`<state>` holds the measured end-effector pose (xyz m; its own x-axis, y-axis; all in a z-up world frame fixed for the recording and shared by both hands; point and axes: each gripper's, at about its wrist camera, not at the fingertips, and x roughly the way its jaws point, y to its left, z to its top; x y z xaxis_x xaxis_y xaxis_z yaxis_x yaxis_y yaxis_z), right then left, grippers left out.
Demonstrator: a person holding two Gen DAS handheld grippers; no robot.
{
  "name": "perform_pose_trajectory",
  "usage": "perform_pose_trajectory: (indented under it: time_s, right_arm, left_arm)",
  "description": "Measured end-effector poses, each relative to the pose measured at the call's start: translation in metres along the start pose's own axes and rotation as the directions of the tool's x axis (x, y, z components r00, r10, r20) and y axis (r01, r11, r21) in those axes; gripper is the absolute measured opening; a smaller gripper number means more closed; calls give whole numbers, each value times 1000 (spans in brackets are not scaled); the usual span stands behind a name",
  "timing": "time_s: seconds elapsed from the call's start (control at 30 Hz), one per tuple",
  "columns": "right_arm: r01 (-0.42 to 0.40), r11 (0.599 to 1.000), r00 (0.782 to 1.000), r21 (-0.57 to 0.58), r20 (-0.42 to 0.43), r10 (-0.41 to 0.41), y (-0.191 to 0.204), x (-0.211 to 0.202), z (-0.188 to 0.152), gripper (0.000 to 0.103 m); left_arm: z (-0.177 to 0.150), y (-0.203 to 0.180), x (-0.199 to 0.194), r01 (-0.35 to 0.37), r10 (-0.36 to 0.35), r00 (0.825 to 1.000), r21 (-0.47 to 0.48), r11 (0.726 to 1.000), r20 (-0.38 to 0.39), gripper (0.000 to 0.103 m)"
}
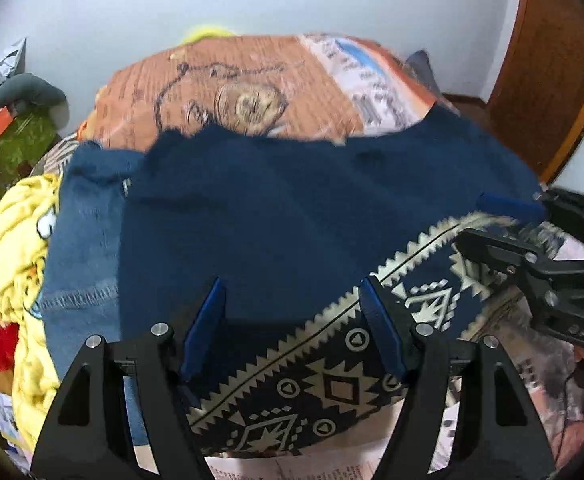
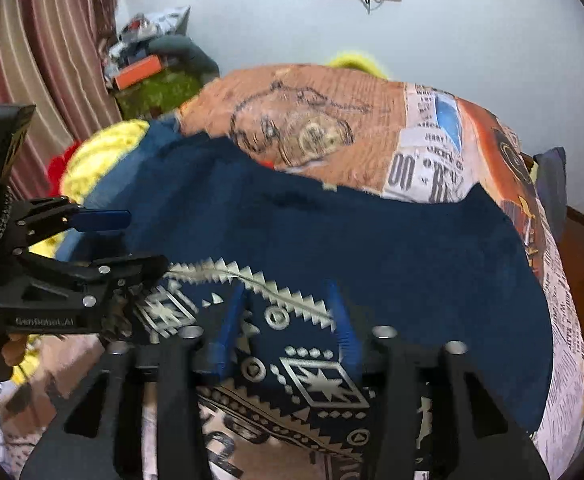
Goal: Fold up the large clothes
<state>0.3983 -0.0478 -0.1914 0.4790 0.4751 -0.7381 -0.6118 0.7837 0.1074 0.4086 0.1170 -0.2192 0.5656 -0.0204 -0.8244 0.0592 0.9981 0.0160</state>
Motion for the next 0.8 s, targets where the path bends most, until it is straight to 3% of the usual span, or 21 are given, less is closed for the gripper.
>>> perform_pose_trajectory:
  time_s: [0.07, 0.17, 0.4, 0.5, 0.57, 0.63, 0.73, 0.8]
  right_arm:
    - [44, 999, 999, -9, -16, -44, -3, 7, -6, 69]
    - [62, 998, 998, -7, -24, -62, -12, 7, -16, 82]
    - [59, 996, 998, 60, -29, -58, -43, -6, -31, 85]
    - [166, 983, 986, 75, -47, -162, -59, -14, -42, 86]
    - [190, 977, 981, 99, -60, -185, -75, -20, -51, 86]
    - [212, 965, 976, 157, -77, -202, -97, -29, -62, 86]
    - [158, 959, 987, 235, -71, -146, -119, -45, -72, 86]
    - [244, 935, 969, 257, -98, -225, -126, -53, -78, 86]
  left_arm:
    - [-7, 2, 5, -28, 28, 1000, -3, 1000, 9, 81]
    - [-16, 7, 3, -56, 55, 997, 9, 998, 47, 85]
    - [-36, 22, -9, -75, 74, 994, 15, 997, 76, 86]
    - [-45, 30, -13, -158, 155, 985, 26, 987, 80, 86]
    - [-55, 44, -13, -213, 212, 976, 13, 977, 59, 87]
    - [-63, 63, -16, -195, 197, 980, -52, 980, 38, 89]
    - [-73, 92, -28, -204, 212, 977, -178, 963, 23, 89]
    - [-80, 106, -39, -217, 231, 972, -239, 946, 32, 89]
